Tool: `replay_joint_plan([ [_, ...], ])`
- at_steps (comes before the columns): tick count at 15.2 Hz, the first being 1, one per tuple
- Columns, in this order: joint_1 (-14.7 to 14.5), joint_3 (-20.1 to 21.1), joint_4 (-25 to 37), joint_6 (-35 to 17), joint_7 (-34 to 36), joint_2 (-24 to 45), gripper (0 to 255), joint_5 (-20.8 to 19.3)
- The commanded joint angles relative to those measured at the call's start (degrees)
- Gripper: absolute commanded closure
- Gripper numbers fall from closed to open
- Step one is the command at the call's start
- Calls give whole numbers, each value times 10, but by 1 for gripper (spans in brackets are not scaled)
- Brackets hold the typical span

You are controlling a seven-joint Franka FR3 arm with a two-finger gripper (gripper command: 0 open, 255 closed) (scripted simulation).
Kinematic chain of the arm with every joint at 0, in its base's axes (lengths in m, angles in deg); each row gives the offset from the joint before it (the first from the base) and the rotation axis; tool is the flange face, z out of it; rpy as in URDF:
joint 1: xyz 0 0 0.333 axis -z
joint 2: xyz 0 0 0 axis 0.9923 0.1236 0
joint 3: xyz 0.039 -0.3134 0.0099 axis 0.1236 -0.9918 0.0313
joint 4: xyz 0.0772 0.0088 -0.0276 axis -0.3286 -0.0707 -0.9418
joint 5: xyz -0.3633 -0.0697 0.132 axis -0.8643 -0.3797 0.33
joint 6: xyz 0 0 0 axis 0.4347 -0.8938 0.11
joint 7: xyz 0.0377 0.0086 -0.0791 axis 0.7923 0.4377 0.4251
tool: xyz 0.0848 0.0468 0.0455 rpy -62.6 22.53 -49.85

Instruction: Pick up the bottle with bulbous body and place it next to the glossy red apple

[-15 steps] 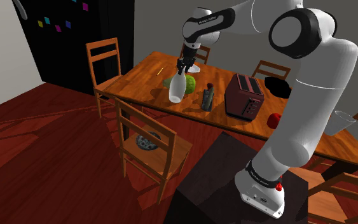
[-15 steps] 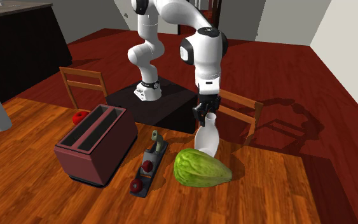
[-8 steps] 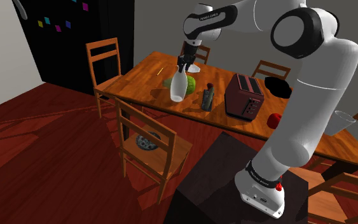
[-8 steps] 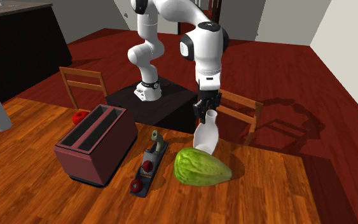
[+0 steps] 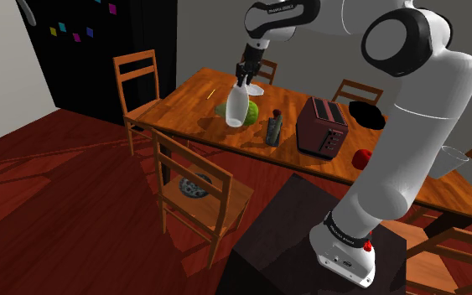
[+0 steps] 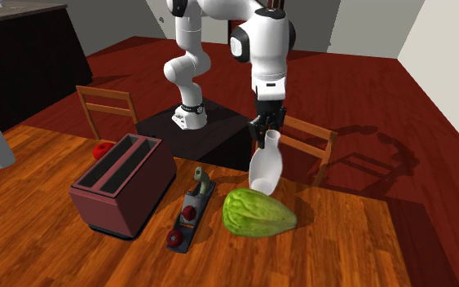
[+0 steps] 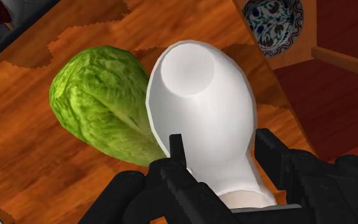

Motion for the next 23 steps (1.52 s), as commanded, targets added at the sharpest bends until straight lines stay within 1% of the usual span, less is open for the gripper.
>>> replay_joint_plan([
  [1, 0, 0, 13, 15, 1, -2, 255, -1],
  [11, 2, -2, 85, 91, 5, -7, 255, -4],
  [21, 6, -4, 176, 172, 6, 4, 255, -2],
  [22, 7, -4, 180, 176, 6, 5, 255, -2],
  [23, 10, -7, 160, 170, -3, -11, 255, -5],
])
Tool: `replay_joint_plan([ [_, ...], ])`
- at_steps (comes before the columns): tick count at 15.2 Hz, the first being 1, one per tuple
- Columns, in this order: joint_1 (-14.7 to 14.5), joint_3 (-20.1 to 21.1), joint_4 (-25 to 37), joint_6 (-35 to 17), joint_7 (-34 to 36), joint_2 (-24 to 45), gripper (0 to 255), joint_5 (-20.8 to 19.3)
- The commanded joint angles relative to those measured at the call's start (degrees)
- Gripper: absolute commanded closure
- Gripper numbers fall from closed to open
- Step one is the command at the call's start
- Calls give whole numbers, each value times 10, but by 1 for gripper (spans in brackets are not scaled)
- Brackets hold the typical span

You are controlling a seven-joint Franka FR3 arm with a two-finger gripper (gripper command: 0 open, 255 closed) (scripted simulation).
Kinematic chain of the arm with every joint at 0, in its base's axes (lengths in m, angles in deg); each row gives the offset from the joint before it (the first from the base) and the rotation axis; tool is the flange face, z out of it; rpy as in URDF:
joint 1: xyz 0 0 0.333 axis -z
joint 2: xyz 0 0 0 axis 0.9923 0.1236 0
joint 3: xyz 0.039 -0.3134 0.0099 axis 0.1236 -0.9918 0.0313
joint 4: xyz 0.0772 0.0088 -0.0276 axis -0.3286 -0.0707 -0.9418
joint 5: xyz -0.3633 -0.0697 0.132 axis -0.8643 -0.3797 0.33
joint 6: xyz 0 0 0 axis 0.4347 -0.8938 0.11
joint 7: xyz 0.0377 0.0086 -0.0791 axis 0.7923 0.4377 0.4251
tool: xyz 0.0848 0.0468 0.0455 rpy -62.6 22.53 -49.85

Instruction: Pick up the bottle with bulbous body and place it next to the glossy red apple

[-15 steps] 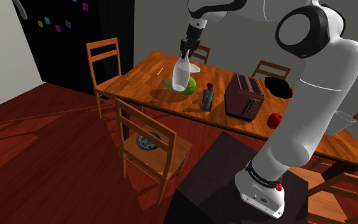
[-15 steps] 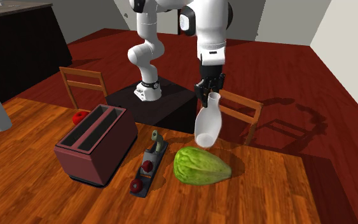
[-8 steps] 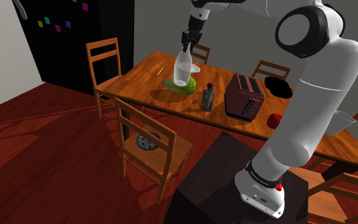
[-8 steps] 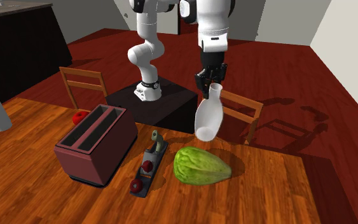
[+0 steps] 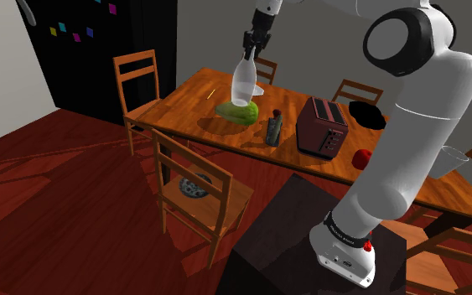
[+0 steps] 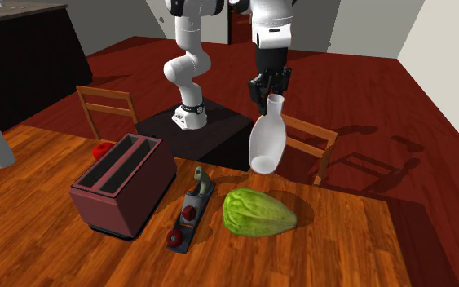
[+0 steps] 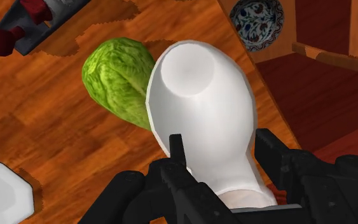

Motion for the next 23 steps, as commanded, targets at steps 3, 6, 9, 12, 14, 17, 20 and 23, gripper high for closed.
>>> replay_joint_plan([
  [3, 15, -14, -56, -10, -32, -47, 255, -9],
  [6, 29, -27, -101, -19, -59, -84, 255, -17],
  [9, 44, -42, -137, -24, -89, -116, 255, -25],
  [12, 60, -58, -166, -26, -120, -143, 255, -32],
  [14, 70, -69, -182, -27, -142, -159, 255, -37],
  [17, 87, -88, -200, -26, -175, -178, 255, -43],
  [20, 103, -109, -212, -24, -211, -192, 255, -49],
  [23, 120, -131, -217, -21, -249, -201, 255, -52],
])
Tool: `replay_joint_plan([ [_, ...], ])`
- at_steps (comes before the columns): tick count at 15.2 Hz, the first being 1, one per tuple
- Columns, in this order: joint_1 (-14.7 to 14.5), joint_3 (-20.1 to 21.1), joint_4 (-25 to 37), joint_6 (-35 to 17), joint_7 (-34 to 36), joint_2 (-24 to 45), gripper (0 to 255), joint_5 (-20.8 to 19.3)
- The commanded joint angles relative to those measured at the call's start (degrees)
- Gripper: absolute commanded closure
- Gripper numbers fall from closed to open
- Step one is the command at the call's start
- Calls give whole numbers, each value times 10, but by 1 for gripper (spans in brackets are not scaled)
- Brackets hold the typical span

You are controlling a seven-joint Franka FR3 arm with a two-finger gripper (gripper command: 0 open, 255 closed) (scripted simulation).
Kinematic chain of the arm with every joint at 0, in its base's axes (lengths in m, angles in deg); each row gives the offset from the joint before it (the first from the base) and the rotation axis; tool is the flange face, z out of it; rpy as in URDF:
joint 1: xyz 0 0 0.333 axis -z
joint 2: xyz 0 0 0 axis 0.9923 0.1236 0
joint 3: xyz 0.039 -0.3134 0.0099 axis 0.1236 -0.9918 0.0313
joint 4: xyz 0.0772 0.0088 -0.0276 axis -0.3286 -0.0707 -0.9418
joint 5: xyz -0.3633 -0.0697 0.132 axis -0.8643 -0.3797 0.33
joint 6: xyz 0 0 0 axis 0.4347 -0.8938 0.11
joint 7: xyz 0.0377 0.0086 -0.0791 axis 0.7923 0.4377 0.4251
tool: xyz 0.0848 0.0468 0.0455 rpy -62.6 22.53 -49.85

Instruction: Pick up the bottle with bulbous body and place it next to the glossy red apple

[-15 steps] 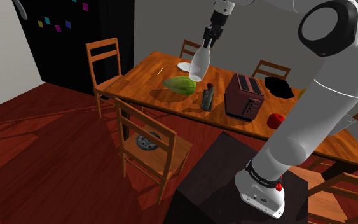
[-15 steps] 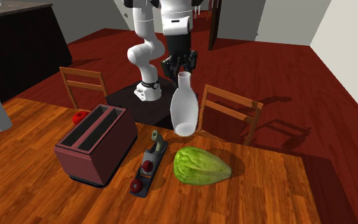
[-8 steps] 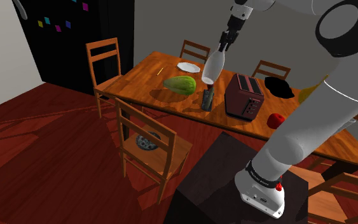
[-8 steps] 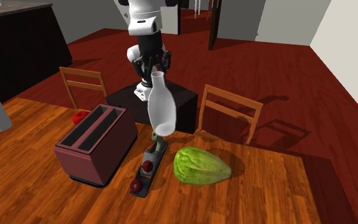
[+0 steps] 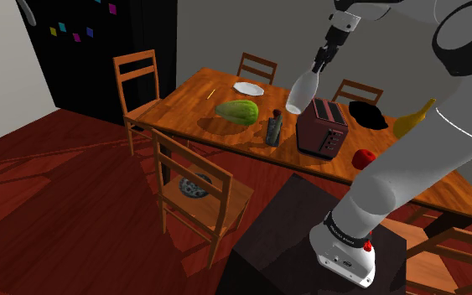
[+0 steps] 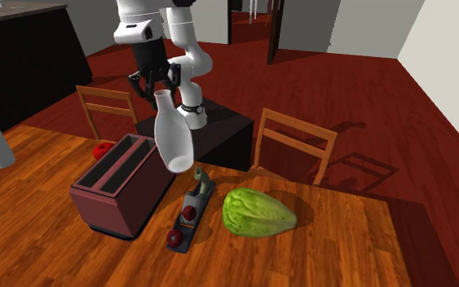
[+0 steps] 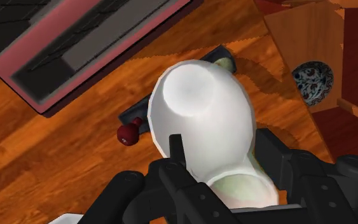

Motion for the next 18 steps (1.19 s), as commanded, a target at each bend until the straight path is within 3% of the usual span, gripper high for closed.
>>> replay_joint_plan([
  [1, 12, -16, -1, 3, -28, -4, 255, -1],
  [11, 66, -107, 31, 22, -176, 19, 255, 13],
  [18, 114, -181, 96, 46, -303, 90, 255, 67],
])
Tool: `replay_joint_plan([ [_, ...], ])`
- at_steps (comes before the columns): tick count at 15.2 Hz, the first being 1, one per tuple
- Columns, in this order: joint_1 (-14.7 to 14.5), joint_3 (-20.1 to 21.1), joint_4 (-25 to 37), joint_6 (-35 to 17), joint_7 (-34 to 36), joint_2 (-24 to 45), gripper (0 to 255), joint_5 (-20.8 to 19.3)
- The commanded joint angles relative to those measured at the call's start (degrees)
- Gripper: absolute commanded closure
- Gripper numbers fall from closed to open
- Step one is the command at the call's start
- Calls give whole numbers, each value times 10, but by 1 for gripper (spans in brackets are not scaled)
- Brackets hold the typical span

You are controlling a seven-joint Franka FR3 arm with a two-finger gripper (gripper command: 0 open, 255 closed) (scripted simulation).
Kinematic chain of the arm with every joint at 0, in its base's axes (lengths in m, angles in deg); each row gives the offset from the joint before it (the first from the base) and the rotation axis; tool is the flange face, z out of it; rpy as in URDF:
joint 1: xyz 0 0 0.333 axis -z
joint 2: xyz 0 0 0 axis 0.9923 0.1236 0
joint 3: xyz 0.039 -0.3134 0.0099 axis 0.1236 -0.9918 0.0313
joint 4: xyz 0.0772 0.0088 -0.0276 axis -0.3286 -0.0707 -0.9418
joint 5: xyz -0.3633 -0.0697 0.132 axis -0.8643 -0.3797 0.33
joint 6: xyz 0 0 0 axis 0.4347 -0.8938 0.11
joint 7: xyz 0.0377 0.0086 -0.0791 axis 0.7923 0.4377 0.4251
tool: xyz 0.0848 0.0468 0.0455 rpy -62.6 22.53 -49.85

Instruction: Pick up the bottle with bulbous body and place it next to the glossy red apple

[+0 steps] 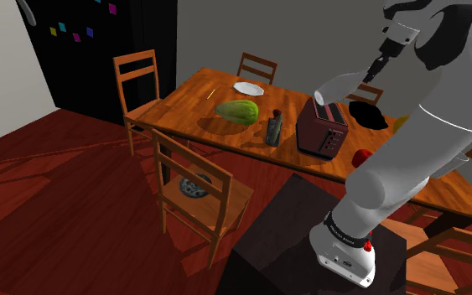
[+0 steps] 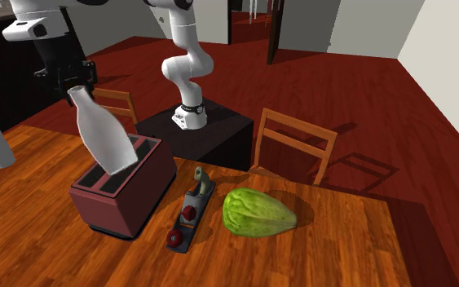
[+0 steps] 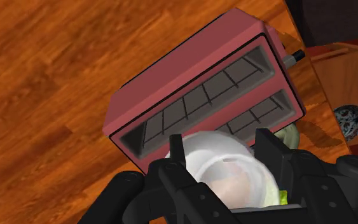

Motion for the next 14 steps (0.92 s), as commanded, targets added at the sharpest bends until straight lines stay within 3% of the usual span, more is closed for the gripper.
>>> replay_joint_plan([
  [1, 18, -19, 19, 7, -39, 23, 255, 19],
  [7, 110, -59, 116, 52, -161, 134, 255, 111],
  [14, 289, -46, 293, 136, -267, 282, 255, 224],
])
